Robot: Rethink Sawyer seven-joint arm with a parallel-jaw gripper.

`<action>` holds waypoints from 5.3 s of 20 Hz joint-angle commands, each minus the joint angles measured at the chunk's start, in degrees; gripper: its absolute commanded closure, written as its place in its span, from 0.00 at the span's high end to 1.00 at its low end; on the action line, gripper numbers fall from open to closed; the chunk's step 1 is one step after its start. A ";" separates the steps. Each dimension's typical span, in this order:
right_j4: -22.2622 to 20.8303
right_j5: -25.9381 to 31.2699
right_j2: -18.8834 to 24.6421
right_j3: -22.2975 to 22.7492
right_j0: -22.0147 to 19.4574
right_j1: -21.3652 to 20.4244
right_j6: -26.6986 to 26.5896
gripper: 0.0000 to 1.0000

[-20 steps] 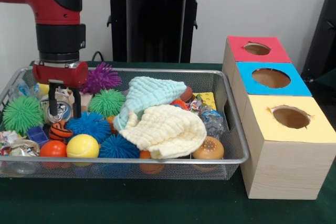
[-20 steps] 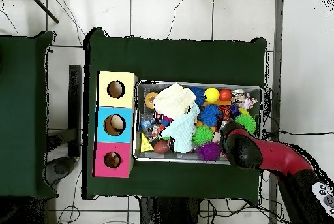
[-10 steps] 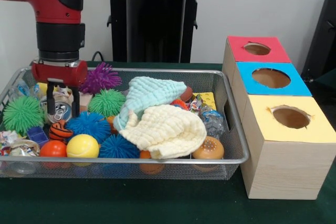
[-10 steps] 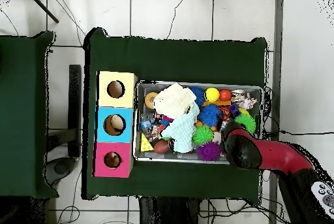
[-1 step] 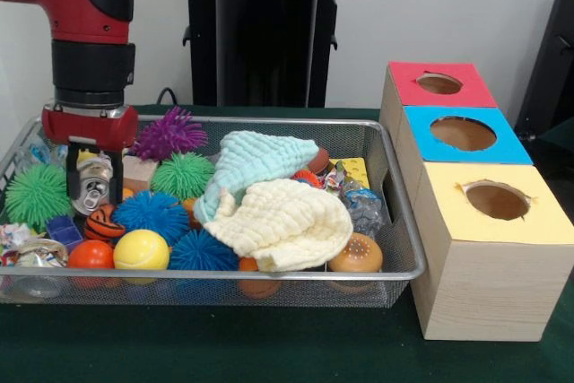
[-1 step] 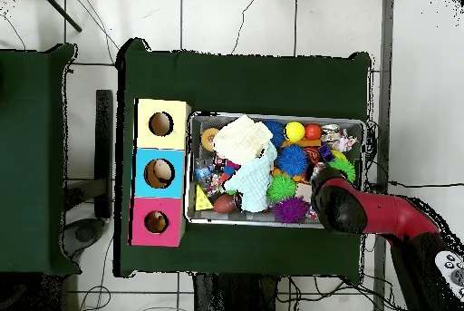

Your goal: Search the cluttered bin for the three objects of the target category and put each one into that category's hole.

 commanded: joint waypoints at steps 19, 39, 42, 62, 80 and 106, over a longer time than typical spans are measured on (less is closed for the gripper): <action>-4.70 -6.18 -4.85 -6.51 4.59 7.91 2.80 1.00; -1.88 -9.50 -2.01 -4.22 3.21 9.34 2.89 1.00; -2.15 -9.83 -1.69 -4.20 2.82 9.36 2.77 1.00; -2.76 -14.95 -3.03 -3.76 3.08 9.13 4.02 0.00; 5.16 1.45 -2.17 9.47 5.53 -6.68 2.88 0.00; 18.23 13.05 -2.35 22.49 8.27 -24.56 2.34 0.00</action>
